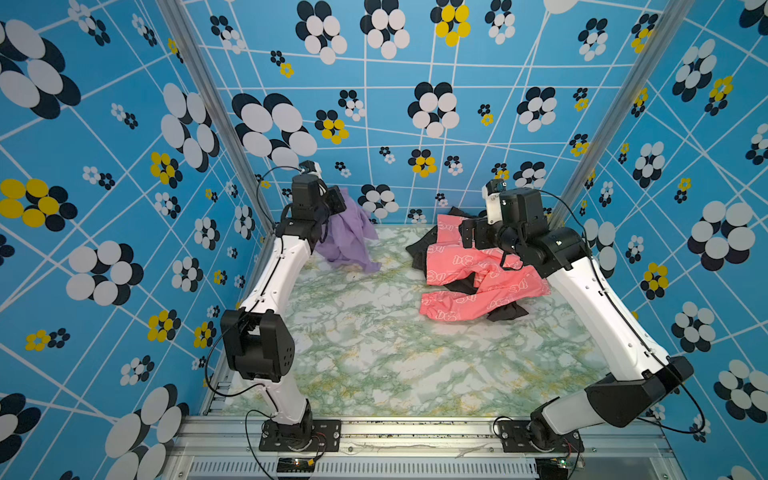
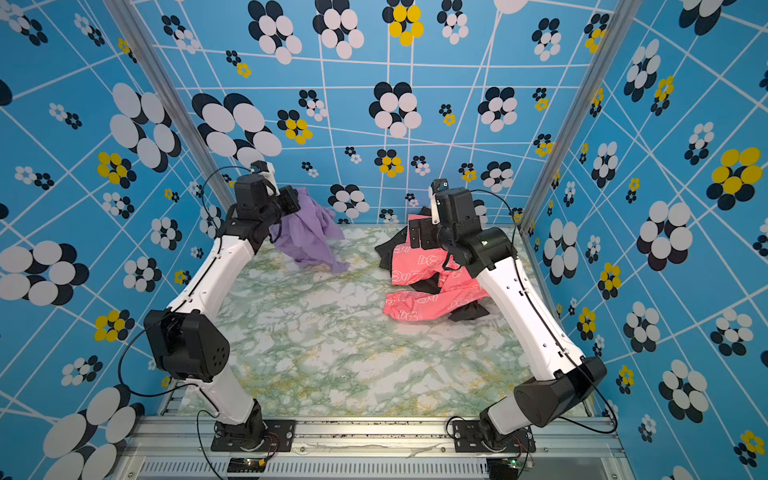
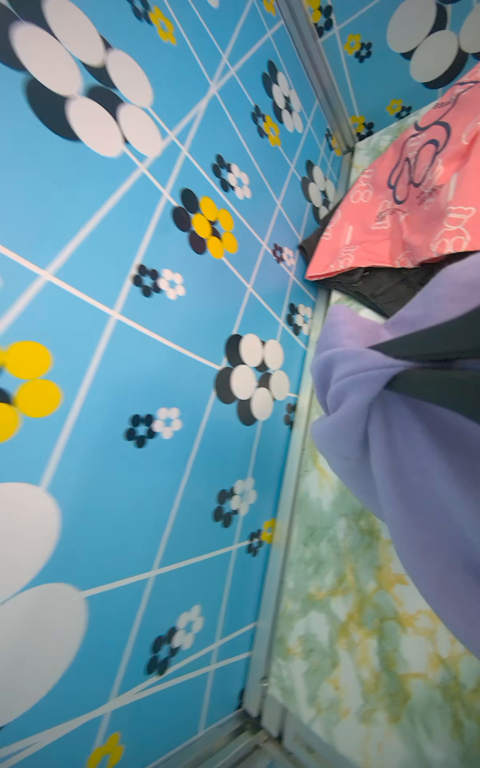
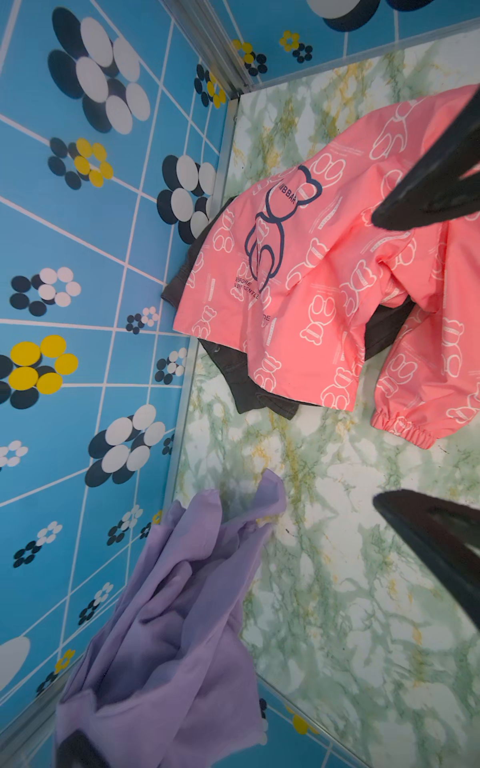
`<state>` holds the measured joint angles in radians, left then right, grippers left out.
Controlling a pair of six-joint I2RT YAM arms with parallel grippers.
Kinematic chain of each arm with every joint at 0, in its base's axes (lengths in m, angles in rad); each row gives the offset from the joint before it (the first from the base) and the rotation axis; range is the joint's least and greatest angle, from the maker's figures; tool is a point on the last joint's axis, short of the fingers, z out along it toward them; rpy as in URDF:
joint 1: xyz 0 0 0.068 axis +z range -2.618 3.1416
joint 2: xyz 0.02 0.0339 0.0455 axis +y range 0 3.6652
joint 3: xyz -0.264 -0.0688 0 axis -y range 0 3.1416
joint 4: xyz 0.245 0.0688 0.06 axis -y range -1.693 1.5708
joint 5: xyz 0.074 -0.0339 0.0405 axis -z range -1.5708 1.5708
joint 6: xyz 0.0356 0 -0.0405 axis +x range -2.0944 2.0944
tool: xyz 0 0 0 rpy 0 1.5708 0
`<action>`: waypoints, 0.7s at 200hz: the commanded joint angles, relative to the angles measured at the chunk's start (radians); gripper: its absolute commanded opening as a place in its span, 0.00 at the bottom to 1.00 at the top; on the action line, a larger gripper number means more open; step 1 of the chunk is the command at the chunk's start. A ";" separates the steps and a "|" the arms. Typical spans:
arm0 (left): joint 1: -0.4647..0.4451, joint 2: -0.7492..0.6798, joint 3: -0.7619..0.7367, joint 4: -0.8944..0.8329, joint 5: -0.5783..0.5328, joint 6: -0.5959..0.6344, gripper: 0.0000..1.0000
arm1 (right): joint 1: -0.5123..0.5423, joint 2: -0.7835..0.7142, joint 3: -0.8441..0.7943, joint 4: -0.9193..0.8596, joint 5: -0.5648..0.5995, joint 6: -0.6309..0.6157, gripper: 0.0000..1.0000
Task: Pick out a specific cloth from the pile
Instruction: 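Move the purple cloth away from the pile with the left gripper and lower it, then open the left gripper to drop the purple cloth on the table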
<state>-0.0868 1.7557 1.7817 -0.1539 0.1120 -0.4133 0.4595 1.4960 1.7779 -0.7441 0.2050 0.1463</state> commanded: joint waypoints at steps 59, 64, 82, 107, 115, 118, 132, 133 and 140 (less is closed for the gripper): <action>0.065 -0.068 -0.221 0.079 -0.054 0.045 0.00 | -0.007 -0.064 -0.068 0.081 0.016 0.045 0.99; 0.068 -0.077 -0.272 0.092 -0.066 0.042 0.04 | -0.007 -0.067 -0.072 0.080 0.015 0.046 0.99; 0.086 -0.097 -0.431 0.090 -0.110 0.012 0.38 | -0.010 -0.071 -0.081 0.069 0.001 0.045 0.99; 0.129 -0.163 -0.591 0.096 -0.111 -0.045 0.65 | -0.009 -0.061 -0.078 0.036 -0.027 0.045 0.99; 0.133 -0.195 -0.628 0.110 -0.125 -0.028 0.74 | -0.009 -0.058 -0.080 0.028 -0.031 0.047 0.99; 0.131 -0.205 -0.639 0.115 -0.130 -0.019 0.77 | -0.009 -0.055 -0.080 0.026 -0.033 0.047 0.99; 0.131 -0.260 -0.675 0.123 -0.152 0.048 0.88 | -0.010 -0.047 -0.083 0.020 -0.038 0.047 0.99; 0.131 -0.263 -0.675 0.122 -0.154 0.051 0.89 | -0.010 -0.047 -0.083 0.018 -0.039 0.047 0.99; 0.132 -0.284 -0.683 0.116 -0.175 0.076 0.93 | -0.011 -0.042 -0.084 0.018 -0.042 0.047 0.99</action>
<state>0.0463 1.6203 1.1030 -0.1036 -0.0017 -0.4141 0.4564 1.4555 1.7096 -0.7006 0.1883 0.1768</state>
